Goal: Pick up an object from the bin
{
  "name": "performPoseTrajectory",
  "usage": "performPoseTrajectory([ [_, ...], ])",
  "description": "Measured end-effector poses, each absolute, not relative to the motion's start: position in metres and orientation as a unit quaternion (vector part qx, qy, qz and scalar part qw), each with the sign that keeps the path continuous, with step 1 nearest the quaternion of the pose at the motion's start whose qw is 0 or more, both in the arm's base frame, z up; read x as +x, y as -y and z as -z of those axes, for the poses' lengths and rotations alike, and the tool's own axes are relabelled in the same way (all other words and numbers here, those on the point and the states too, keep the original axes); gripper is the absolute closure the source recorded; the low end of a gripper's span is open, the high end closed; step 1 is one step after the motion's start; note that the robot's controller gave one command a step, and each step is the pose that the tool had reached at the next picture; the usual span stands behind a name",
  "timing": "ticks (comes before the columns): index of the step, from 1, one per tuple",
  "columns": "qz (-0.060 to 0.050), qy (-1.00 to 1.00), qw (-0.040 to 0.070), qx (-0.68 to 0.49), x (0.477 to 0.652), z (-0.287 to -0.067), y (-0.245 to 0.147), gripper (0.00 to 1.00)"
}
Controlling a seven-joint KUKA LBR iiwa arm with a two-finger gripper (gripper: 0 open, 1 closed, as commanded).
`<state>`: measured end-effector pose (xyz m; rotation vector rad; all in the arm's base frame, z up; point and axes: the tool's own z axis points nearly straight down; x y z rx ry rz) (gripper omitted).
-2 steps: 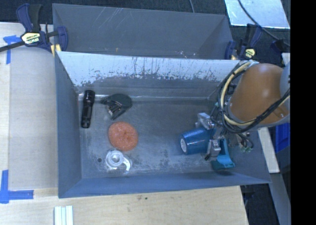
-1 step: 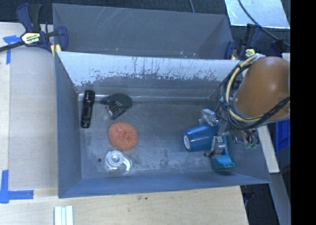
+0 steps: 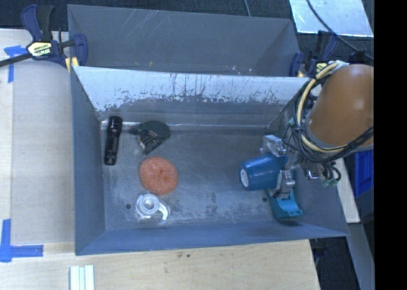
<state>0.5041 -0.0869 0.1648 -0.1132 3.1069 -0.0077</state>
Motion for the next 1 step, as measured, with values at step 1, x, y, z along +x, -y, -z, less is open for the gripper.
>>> performPoseTrajectory([
  [1, 0.003, -0.999, 0.017, -0.036, 0.5044, -0.1799, 0.087, 1.0],
])
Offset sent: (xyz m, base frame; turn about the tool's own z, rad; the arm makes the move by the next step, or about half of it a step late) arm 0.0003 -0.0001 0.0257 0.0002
